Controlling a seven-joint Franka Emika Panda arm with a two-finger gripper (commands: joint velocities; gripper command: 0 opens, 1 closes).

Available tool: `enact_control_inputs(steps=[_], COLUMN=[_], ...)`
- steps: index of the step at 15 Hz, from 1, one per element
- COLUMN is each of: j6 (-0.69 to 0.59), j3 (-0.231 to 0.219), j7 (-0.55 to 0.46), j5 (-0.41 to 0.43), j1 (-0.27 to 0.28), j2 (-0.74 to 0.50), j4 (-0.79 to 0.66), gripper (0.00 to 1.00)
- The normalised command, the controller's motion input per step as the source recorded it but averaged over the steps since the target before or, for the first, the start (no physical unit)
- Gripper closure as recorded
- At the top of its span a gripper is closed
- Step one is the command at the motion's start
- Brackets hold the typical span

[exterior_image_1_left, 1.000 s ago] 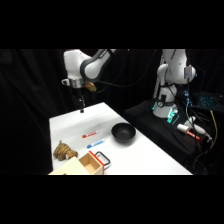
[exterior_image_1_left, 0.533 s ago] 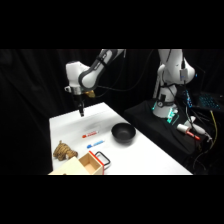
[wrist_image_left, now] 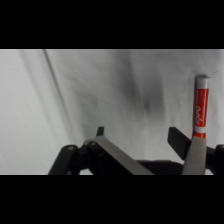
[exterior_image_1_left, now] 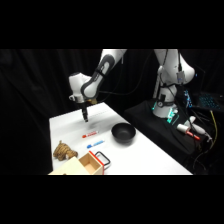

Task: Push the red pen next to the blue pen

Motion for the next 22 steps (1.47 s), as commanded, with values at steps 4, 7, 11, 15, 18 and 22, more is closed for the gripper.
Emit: enact_control_inputs(steps=[4,7,11,15,18,22], j6=[0.13,0.17,0.17,0.17,0.17,0.16], j3=[0.074,0.048,0.061,0.051,0.044,0.042], j7=[-0.16,-0.17,-0.17,-0.15,-0.13,-0.12], j5=[0.022,-0.045,-0.034,-0.037,-0.047,-0.059], j1=[-0.038,-0.005,-0.019,-0.023,-0.025,-0.013], j2=[0.07,0.06,0.06,0.06,0.04,0.02], j4=[0.07,0.02,0.01,0.01,0.00,-0.03], gripper=[0.00,0.00,0.00,0.00,0.00,0.00])
